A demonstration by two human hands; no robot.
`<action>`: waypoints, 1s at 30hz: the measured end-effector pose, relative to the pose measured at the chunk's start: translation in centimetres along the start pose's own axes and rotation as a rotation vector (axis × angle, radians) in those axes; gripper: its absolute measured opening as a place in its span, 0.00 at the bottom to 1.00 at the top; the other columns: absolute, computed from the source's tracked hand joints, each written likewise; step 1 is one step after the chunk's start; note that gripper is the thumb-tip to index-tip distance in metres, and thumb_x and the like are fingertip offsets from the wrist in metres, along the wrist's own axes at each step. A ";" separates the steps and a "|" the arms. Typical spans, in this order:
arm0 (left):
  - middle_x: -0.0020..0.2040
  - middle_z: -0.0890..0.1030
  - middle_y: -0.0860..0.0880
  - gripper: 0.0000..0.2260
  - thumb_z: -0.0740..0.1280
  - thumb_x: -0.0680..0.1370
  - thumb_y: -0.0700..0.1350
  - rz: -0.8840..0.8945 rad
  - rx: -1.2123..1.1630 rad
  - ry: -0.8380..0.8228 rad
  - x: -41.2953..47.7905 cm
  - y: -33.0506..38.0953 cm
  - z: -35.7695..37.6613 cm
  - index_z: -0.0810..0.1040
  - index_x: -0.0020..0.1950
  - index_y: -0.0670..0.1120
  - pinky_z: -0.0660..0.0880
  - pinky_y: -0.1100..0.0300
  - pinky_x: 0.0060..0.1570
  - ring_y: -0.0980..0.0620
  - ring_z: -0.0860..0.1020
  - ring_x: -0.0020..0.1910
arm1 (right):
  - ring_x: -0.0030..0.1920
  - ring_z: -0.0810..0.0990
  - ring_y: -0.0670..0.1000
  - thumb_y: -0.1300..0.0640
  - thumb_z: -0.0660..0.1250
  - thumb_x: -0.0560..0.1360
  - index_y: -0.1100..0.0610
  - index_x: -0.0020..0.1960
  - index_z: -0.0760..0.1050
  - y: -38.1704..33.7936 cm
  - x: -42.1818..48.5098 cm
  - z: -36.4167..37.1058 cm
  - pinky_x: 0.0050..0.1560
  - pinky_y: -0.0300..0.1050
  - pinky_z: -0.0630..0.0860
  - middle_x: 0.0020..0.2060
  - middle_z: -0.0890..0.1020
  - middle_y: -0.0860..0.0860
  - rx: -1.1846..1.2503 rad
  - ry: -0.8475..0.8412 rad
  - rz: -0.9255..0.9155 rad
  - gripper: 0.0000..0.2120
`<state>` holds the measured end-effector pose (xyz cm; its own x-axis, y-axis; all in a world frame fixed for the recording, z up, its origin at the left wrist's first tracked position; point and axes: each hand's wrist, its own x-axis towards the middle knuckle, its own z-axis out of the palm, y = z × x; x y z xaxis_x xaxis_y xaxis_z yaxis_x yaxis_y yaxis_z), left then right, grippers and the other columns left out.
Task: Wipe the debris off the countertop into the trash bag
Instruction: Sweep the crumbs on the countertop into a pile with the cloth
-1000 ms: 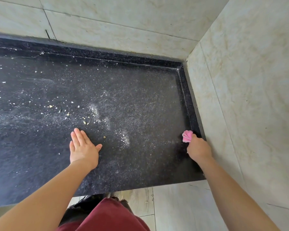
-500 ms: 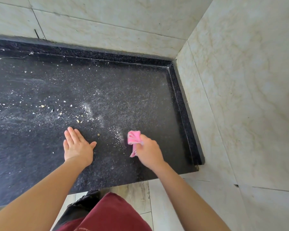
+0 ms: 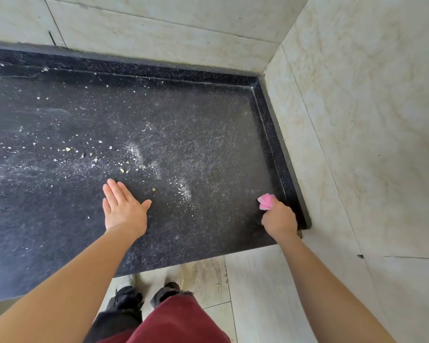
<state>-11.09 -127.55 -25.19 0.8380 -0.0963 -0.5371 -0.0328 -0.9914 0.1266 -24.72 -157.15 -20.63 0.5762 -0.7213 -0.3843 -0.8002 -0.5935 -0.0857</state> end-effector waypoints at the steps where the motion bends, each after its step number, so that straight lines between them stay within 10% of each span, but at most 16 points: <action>1: 0.76 0.35 0.36 0.36 0.45 0.81 0.59 0.009 -0.002 0.012 0.0 -0.1 0.0 0.35 0.74 0.34 0.44 0.48 0.75 0.40 0.37 0.76 | 0.52 0.80 0.60 0.63 0.62 0.75 0.48 0.68 0.69 -1.1 -1.3 0.7 0.48 0.49 0.77 0.51 0.82 0.57 0.020 -0.009 -0.033 0.23; 13: 0.78 0.40 0.44 0.31 0.45 0.81 0.57 0.215 -0.080 0.104 -0.5 -4.5 0.2 0.40 0.77 0.40 0.40 0.49 0.75 0.47 0.39 0.77 | 0.44 0.83 0.56 0.60 0.57 0.71 0.42 0.66 0.73 -13.7 -12.2 6.9 0.46 0.54 0.81 0.46 0.85 0.52 0.416 -0.352 -0.269 0.26; 18: 0.79 0.43 0.44 0.31 0.47 0.81 0.55 0.250 -0.047 0.207 -1.2 -10.4 0.5 0.43 0.78 0.39 0.42 0.49 0.76 0.47 0.41 0.77 | 0.41 0.81 0.48 0.59 0.59 0.73 0.39 0.55 0.75 -8.5 -9.4 3.0 0.46 0.43 0.76 0.32 0.81 0.42 0.357 -0.066 -0.055 0.18; 22: 0.79 0.45 0.42 0.32 0.48 0.81 0.57 0.204 -0.034 0.217 -1.0 -13.6 0.2 0.45 0.77 0.39 0.44 0.48 0.76 0.45 0.42 0.78 | 0.49 0.79 0.56 0.64 0.60 0.74 0.44 0.68 0.69 -4.9 -8.7 2.8 0.49 0.46 0.74 0.45 0.83 0.52 0.251 -0.118 0.182 0.25; 30: 0.77 0.55 0.39 0.34 0.57 0.78 0.59 0.247 -0.031 0.238 -0.4 -14.3 -0.7 0.56 0.75 0.37 0.50 0.45 0.75 0.41 0.52 0.77 | 0.53 0.79 0.63 0.62 0.57 0.77 0.51 0.68 0.65 -17.9 -16.1 9.2 0.49 0.49 0.72 0.51 0.83 0.57 0.297 -0.127 -0.100 0.20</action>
<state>-10.59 -113.31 -26.24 0.9107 -0.3060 -0.2775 -0.2369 -0.9372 0.2559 -21.15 -131.61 -21.39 0.6440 -0.6035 -0.4702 -0.7650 -0.5156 -0.3860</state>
